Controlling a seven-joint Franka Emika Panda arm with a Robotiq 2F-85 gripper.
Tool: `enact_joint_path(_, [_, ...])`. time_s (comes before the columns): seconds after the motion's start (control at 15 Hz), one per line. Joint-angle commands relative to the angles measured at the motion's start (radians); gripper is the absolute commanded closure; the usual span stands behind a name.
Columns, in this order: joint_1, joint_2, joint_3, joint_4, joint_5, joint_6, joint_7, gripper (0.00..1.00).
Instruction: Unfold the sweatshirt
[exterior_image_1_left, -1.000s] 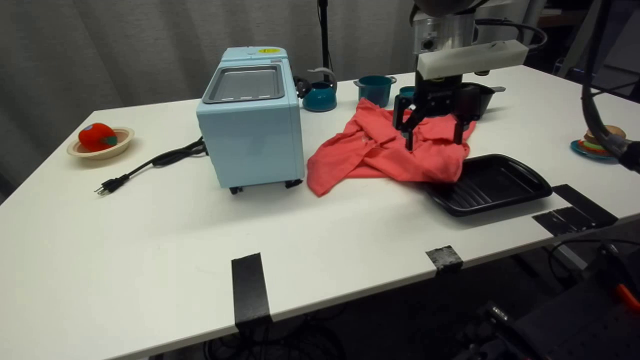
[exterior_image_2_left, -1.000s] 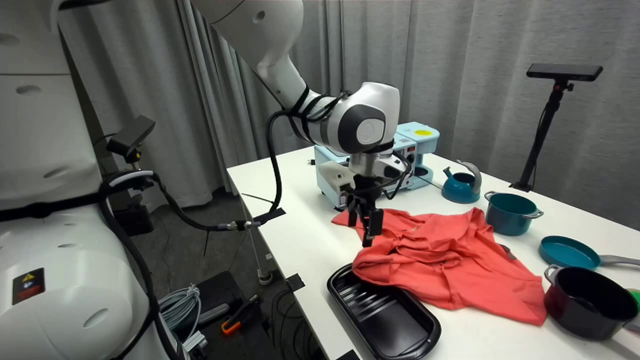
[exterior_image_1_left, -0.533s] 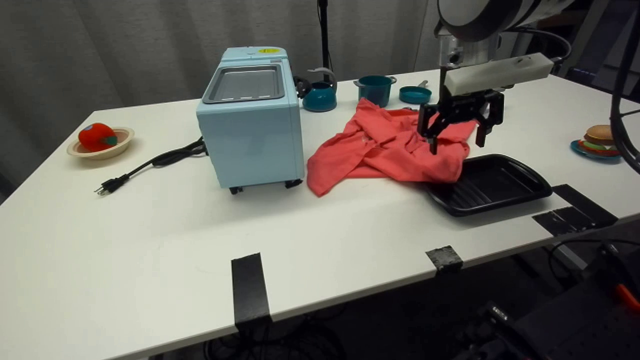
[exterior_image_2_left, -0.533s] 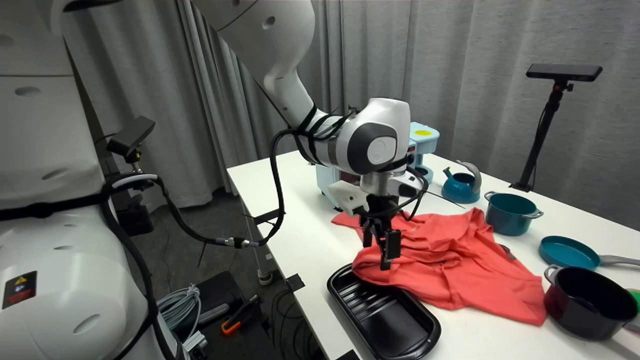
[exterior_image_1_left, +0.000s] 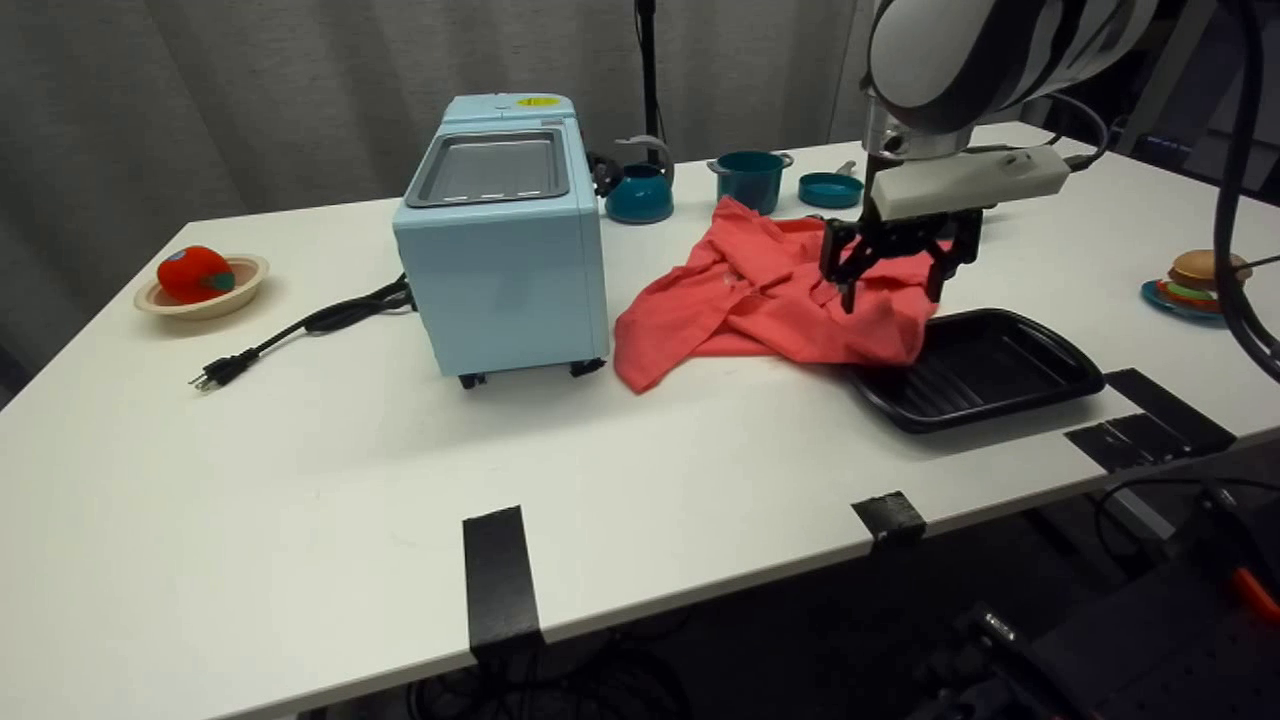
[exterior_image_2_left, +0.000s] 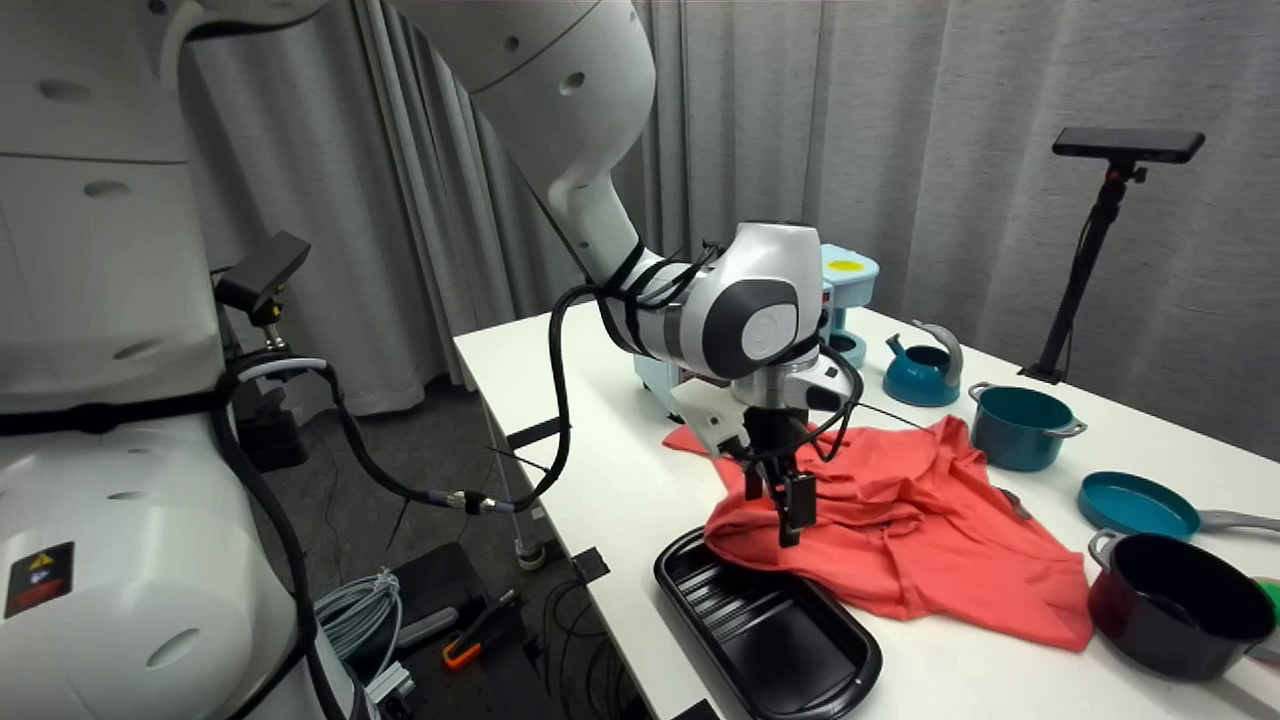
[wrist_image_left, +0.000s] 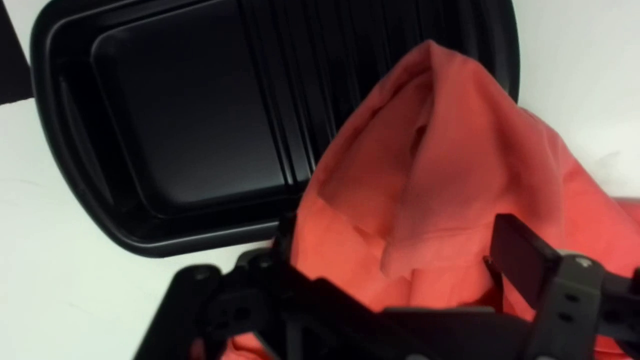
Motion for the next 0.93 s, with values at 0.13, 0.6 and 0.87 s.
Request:
enact_joint_path(0.13, [0.032, 0.049, -0.016, 0.028, -0.016, 0.045, 0.055, 0.49])
enact_joint_path(0.6, [0.045, 0.046, -0.008, 0.06, 0.003, 0.039, 0.042, 0.99])
enact_joint_path(0.87, [0.03, -0.02, 0.045, 0.065, 0.078, 0.008, -0.051, 0.98])
